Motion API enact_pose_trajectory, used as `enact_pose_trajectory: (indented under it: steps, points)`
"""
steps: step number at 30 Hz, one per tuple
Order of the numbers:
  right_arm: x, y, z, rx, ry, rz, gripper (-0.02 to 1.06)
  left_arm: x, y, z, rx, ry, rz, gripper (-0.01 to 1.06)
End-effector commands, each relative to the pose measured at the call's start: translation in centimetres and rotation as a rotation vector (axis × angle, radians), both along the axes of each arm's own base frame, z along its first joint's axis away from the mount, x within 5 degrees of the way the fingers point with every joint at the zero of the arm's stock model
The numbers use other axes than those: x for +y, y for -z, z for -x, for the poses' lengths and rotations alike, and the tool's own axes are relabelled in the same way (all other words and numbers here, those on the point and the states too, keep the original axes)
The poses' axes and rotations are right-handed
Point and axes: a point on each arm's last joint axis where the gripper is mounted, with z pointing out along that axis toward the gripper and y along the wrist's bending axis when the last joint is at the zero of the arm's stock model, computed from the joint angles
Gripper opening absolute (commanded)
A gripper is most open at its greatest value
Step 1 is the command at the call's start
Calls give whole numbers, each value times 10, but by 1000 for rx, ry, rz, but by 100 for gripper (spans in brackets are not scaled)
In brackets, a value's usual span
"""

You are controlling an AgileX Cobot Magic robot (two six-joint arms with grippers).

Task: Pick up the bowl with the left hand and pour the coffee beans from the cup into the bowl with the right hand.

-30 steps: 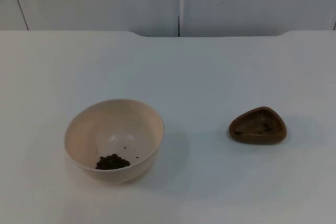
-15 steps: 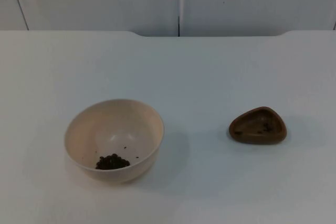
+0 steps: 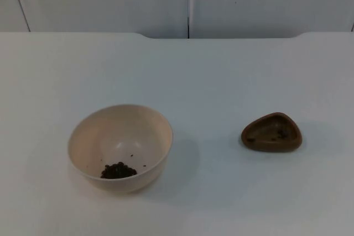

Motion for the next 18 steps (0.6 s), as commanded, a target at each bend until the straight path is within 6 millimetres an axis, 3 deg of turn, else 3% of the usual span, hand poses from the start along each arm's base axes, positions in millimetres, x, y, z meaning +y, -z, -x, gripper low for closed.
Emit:
enact_pose_trajectory:
  steps: [1, 18]
  points:
    - [1, 0, 0, -11, 43, 0, 105, 1, 1, 0, 0, -8, -2, 105]
    - [2, 0, 2, -10, 339, 1, 105, 1, 1, 0, 0, -8, -2, 105]
